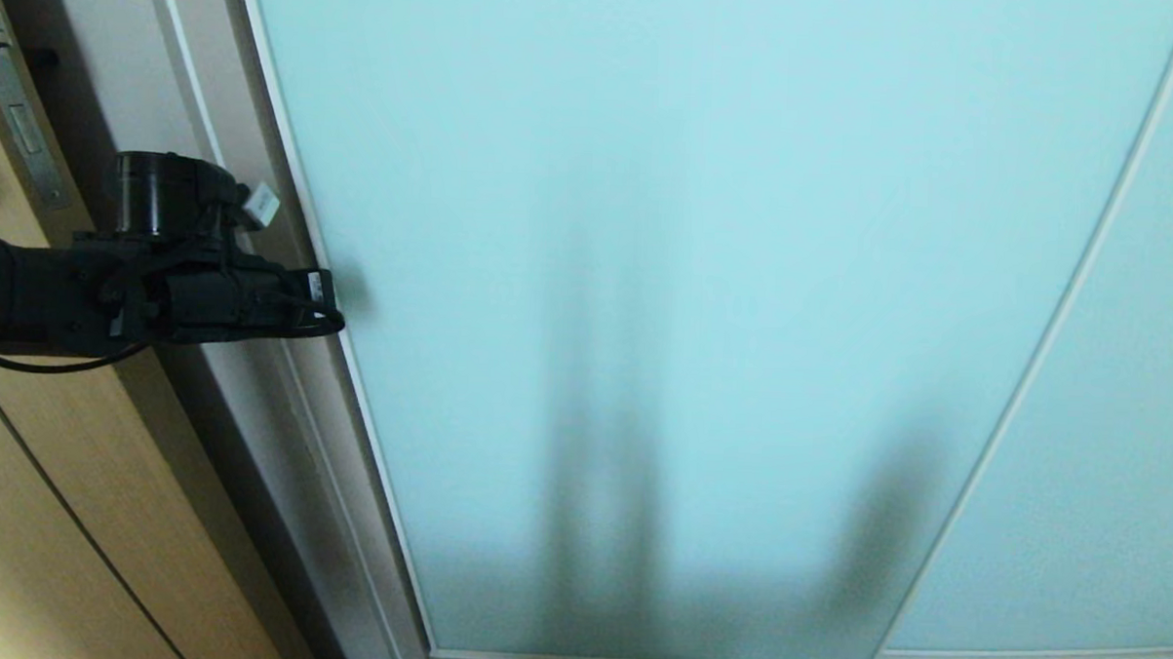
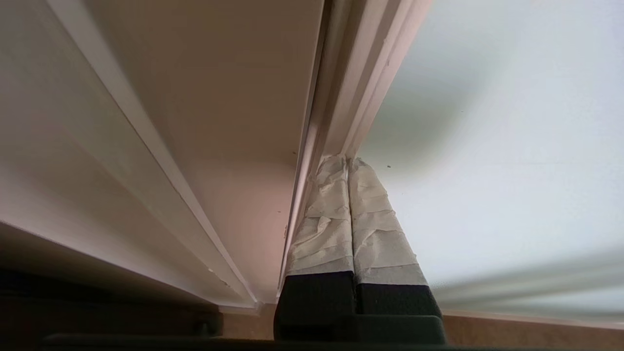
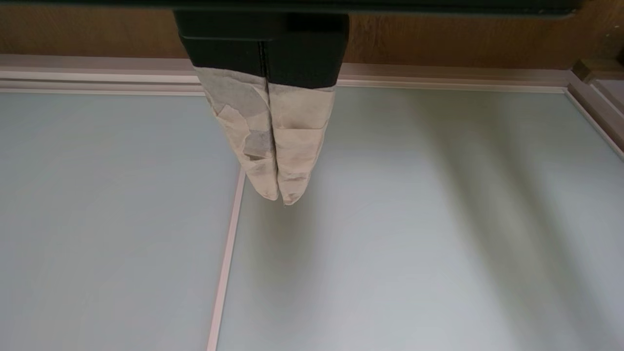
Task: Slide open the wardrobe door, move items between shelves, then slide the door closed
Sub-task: Open the door
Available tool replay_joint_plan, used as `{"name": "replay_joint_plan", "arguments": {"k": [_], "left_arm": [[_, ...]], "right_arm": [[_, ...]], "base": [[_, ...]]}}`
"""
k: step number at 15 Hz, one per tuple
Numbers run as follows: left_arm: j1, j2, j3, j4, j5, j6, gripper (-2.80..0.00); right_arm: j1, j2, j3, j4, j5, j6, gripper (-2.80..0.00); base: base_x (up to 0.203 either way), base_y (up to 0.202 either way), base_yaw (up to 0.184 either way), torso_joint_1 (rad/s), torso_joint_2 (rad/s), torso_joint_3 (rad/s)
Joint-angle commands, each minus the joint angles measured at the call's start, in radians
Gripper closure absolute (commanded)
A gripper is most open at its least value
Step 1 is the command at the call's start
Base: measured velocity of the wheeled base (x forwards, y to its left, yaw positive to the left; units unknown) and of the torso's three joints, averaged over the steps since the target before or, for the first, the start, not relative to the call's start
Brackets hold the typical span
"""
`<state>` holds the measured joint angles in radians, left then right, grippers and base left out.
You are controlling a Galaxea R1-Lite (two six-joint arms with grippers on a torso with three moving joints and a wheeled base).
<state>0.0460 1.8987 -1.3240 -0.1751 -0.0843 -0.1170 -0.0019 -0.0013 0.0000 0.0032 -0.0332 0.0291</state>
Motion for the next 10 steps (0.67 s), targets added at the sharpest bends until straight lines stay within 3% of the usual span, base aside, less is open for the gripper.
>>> {"name": "replay_joint_plan", "arguments": {"k": [1, 10], "left_arm": [[-0.018, 0.006, 0.012, 0.002, -0.003, -0.013, 0.0], [-0.157, -0.004, 0.055, -0.001, -0.002, -0.05, 0.0]], "right_arm": [[-0.001, 0.001, 0.001, 0.0, -0.001, 0.0, 0.0], [-0.001, 0.001, 0.002, 0.0, -0.001, 0.0, 0.0]], "base": [[0.0, 0.0, 0.0, 0.0, 0.0, 0.0], [0.0, 0.0, 0.0, 0.0, 0.0, 0.0]]}}
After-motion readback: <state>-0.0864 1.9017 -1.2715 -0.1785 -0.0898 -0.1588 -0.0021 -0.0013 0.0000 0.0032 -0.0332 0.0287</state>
